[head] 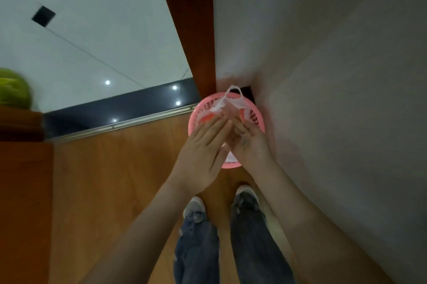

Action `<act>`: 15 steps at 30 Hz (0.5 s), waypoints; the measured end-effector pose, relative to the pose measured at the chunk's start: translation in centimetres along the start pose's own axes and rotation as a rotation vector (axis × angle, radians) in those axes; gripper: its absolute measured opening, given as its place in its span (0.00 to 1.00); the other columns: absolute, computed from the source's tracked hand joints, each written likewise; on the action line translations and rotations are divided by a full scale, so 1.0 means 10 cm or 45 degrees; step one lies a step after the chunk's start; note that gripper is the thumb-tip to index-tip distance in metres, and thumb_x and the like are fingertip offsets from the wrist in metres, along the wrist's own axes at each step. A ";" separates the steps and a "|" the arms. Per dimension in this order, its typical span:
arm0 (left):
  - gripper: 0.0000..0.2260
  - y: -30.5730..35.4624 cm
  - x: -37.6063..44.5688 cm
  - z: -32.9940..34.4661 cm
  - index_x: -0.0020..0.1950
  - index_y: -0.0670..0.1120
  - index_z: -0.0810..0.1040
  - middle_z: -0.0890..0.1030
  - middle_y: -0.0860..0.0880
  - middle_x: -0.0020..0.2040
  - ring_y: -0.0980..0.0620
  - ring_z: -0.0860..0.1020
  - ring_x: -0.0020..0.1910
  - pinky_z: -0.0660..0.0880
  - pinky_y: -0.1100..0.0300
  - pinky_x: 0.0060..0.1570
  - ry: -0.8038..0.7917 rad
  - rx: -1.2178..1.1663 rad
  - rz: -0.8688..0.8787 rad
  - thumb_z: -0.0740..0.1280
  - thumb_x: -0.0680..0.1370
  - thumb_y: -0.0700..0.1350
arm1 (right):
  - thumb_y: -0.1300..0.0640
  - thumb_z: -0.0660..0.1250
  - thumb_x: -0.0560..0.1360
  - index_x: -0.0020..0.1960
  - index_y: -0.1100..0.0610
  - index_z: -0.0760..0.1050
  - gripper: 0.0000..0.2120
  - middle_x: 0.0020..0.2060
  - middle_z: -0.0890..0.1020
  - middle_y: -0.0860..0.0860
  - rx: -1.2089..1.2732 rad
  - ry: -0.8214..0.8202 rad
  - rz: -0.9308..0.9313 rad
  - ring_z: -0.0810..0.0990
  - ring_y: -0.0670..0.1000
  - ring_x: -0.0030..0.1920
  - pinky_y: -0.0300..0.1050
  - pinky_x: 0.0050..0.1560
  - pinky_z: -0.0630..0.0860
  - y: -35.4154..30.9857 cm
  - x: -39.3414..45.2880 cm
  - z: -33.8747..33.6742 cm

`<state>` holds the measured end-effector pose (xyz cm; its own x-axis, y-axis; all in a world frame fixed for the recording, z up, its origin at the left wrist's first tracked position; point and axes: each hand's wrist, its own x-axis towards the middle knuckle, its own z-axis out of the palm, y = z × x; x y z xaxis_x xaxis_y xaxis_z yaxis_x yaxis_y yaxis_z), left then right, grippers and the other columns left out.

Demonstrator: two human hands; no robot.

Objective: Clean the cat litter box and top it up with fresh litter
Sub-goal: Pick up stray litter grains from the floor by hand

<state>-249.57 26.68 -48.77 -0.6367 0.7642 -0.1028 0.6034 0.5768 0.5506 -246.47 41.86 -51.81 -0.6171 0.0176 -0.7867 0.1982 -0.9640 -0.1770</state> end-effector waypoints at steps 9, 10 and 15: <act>0.30 -0.44 0.23 1.03 0.80 0.50 0.52 0.53 0.52 0.80 0.58 0.42 0.78 0.33 0.58 0.75 -0.494 -0.040 0.038 0.37 0.80 0.60 | 0.47 0.48 0.81 0.64 0.67 0.71 0.26 0.65 0.75 0.61 0.008 0.027 0.071 0.73 0.58 0.63 0.53 0.69 0.61 0.14 0.91 -0.65; 0.30 -0.47 0.25 1.08 0.80 0.50 0.51 0.52 0.52 0.80 0.58 0.42 0.78 0.33 0.58 0.74 -0.530 -0.020 0.040 0.36 0.80 0.60 | 0.47 0.48 0.81 0.64 0.67 0.71 0.27 0.66 0.74 0.61 -0.008 0.058 0.071 0.73 0.58 0.64 0.53 0.68 0.62 0.14 0.94 -0.68; 0.26 -0.58 0.43 1.18 0.80 0.50 0.47 0.47 0.51 0.81 0.53 0.39 0.79 0.34 0.53 0.76 -0.636 0.176 0.059 0.37 0.83 0.57 | 0.48 0.47 0.83 0.65 0.67 0.71 0.26 0.63 0.77 0.61 -0.071 0.151 0.030 0.75 0.57 0.63 0.52 0.61 0.69 0.08 1.02 -0.74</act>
<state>-250.10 30.01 -62.16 -0.3212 0.8149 -0.4824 0.7050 0.5459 0.4528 -246.97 43.26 -64.30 -0.5184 0.0294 -0.8546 0.2556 -0.9484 -0.1876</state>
